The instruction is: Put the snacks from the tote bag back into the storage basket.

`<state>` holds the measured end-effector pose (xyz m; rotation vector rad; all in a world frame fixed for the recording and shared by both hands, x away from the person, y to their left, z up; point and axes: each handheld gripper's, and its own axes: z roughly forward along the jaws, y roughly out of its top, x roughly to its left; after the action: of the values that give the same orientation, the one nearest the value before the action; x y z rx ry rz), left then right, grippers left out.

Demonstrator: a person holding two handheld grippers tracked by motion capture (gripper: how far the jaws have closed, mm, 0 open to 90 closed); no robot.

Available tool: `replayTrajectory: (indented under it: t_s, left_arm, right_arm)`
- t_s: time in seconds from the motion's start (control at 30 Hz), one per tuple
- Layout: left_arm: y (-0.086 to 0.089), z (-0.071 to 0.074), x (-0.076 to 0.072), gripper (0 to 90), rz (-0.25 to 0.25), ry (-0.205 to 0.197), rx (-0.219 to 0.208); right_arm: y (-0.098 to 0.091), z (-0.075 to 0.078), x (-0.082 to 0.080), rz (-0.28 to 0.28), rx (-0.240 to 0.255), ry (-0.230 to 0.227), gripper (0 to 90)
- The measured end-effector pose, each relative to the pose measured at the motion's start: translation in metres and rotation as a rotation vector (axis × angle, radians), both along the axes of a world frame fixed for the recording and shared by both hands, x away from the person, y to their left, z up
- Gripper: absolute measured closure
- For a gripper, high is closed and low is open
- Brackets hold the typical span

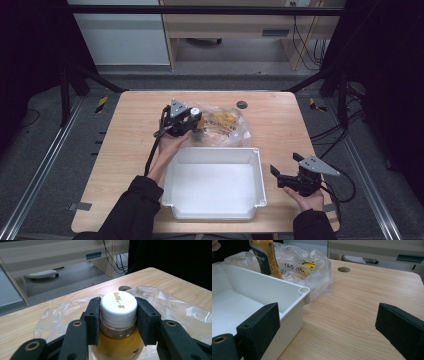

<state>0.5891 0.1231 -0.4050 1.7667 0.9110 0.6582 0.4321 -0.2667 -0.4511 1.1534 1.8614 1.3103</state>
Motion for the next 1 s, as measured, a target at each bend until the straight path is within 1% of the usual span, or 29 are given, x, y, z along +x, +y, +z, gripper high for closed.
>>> replayTrajectory:
  t_s: [0.2,0.43,0.53,0.8,1.0]
  left_arm:
    - [-0.0008,0.0004,-0.0005,58.6,0.006,0.001,0.002]
    - [-0.003,0.002,-0.0021,58.7,0.031,0.014,0.002]
    - [-0.0035,0.0022,-0.0024,58.8,0.033,0.012,0.003]
    - [-0.0002,0.0032,-0.0012,58.9,0.037,0.027,-0.015]
    - [0.0008,0.005,-0.0025,58.9,0.047,0.026,-0.017]
  right_arm:
    - [0.0001,0.0001,0.0,0.001,0.004,0.004,5.9]
    - [-0.0002,0.0,0.0002,0.001,0.001,0.003,5.9]
    - [-0.0003,0.0002,0.0,-0.002,0.003,0.002,5.9]
    - [-0.0008,0.0005,0.0001,-0.001,0.004,-0.003,5.9]
    - [-0.001,0.0006,0.0002,-0.002,0.005,-0.003,5.9]
